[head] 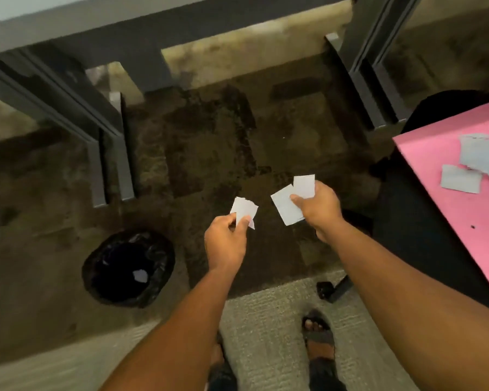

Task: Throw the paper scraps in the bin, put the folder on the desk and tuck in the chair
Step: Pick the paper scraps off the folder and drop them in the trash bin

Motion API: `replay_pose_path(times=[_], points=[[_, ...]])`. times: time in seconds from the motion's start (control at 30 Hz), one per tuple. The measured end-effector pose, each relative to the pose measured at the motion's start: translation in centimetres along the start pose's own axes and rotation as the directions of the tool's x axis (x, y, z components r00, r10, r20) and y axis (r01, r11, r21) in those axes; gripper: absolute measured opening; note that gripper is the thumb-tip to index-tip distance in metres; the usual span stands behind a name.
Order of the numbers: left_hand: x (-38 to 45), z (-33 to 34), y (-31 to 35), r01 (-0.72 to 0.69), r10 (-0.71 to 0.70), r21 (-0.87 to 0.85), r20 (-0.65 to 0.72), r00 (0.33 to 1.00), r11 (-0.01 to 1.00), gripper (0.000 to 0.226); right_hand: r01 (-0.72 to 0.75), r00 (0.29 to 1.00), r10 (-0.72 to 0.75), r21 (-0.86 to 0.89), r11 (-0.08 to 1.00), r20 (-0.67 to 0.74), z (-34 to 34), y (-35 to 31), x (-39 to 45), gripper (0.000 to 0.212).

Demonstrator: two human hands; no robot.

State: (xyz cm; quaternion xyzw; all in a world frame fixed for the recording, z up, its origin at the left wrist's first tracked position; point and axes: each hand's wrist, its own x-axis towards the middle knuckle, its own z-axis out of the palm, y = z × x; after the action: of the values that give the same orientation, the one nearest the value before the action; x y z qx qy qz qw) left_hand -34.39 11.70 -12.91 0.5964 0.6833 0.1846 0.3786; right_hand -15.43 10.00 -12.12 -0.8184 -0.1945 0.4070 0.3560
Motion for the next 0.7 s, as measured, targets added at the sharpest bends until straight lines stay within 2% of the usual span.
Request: replay_pose_path(times=[0.27,0.4,0.47,0.57,0.7], points=[[2.5,-8.9,-17.4,0.229,-0.240,-0.087,-0.141,0.960,0.969,0.031,-0.044,0.980,0.076,-0.175,0.984,0.185,20.8,1.7,-2.8,0.046],[3.9,-12.2,-25.9,0.326,-0.348,-0.135,-0.190,0.918,0.936,0.024,0.058,0.943,0.053,-0.318,0.946,0.328,31.2,3.6,-4.5,0.047],[4.7,-13.3,-29.5,0.369,-0.393,-0.146,-0.208,0.895,0.918,0.028,0.109,0.921,0.035,-0.343,0.933,0.387,35.8,4.8,-5.2,0.049],[6.4,-14.4,-34.4,0.421,-0.448,-0.156,-0.239,0.861,0.893,0.036,0.128,0.895,0.058,-0.378,0.917,0.442,42.4,7.1,-6.0,0.054],[8.9,-14.9,-39.0,0.472,-0.494,-0.145,-0.240,0.836,0.870,0.027,0.188,0.887,0.049,-0.456,0.870,0.459,49.1,9.9,-6.4,0.052]])
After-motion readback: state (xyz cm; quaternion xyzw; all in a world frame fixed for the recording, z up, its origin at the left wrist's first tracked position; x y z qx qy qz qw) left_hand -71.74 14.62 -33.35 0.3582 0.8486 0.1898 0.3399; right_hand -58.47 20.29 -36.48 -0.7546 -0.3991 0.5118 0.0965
